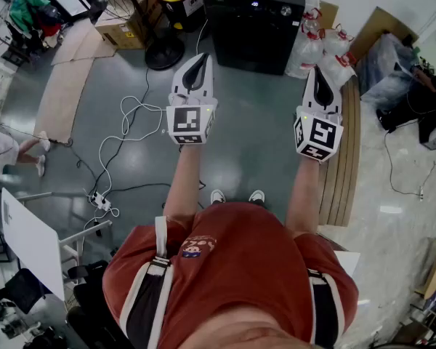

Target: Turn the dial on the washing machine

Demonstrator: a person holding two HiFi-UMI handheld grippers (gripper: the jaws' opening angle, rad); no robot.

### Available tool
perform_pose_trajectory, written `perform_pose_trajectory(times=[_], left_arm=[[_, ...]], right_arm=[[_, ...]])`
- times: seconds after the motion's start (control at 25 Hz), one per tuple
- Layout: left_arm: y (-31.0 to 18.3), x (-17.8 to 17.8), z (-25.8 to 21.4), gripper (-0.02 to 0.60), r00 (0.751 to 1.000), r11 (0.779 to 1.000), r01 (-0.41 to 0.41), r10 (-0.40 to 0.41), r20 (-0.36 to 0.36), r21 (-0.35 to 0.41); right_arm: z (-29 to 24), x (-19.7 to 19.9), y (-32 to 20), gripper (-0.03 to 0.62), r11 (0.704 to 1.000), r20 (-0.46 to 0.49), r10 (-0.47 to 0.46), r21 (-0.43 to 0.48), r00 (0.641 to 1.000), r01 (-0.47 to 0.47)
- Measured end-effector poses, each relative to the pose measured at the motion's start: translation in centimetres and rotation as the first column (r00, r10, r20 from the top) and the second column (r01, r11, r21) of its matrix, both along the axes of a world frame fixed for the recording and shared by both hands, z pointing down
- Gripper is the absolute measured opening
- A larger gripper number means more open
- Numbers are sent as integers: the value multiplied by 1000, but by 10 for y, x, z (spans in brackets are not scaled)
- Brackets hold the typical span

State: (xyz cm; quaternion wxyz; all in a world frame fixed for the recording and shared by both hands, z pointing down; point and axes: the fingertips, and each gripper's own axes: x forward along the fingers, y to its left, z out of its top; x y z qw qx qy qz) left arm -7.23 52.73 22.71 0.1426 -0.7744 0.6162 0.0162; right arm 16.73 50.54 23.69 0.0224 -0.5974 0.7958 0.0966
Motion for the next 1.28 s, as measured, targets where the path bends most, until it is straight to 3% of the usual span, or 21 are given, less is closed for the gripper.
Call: perform_pose_trajectory(times=[0.88, 1.28], left_arm=[[-38, 124, 24, 9, 1000, 999, 29, -29, -10, -44], [-61, 126, 42, 9, 1000, 999, 10, -10, 5, -53]], right_arm=[[28, 131, -46, 9, 1000, 45, 4, -19, 999, -3], [46, 121, -72, 9, 999, 45, -3, -34, 999, 5]])
